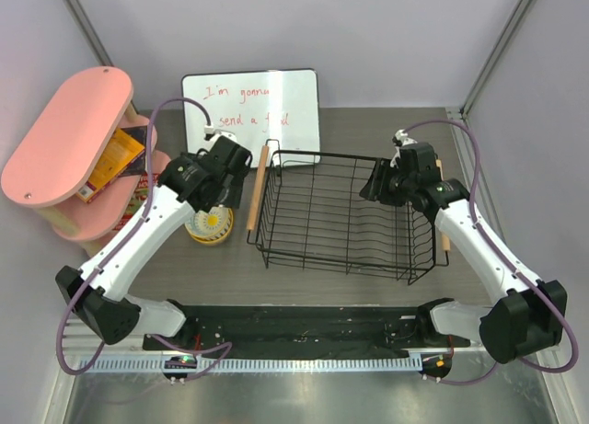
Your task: Unload the bowls from the dish rack
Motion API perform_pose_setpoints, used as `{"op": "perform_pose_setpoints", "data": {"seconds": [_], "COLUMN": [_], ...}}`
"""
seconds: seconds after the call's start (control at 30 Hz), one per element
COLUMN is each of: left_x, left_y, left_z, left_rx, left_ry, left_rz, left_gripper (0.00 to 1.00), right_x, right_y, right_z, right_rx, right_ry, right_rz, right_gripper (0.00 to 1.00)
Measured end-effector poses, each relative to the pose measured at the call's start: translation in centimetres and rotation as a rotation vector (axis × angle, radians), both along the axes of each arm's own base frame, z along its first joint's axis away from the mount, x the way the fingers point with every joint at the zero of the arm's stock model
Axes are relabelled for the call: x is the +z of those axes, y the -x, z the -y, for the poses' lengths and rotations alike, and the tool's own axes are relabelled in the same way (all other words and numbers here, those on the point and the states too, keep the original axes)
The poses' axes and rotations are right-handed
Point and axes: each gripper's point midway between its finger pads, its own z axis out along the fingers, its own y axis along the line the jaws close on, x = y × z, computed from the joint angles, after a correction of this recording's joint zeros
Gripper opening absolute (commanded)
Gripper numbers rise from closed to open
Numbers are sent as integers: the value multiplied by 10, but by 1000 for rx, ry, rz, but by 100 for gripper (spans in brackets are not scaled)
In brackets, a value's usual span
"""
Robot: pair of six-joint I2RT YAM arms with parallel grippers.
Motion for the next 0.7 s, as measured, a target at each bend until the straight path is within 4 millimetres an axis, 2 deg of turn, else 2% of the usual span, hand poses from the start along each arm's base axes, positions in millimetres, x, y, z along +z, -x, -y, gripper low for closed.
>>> {"op": "perform_pose_setpoints", "data": {"seconds": [0.1,0.2,0.47,0.57,0.7], "left_x": [7,11,25,23,19], "left_y": [-3,-8,-20,-19,-21], "left_z": [10,28,81,93,102], "left_rx": [-21,-63,-170,-198,-217], "left_ry": [63,149,389,466,503], "left_rz": [24,33,62,80,74], "left_gripper": [98,98,96,95,95], "right_x": [-7,-19,-80,-98,-113], "right_y": [1,4,16,20,28], "right_z": [0,1,0,-11,-45], "right_rx": [-1,0,-1,19,107], "right_ry": [4,11,34,39,62], "right_rz": [-11,-33,-178,-229,-257], "right_gripper": [49,49,46,46,46]}}
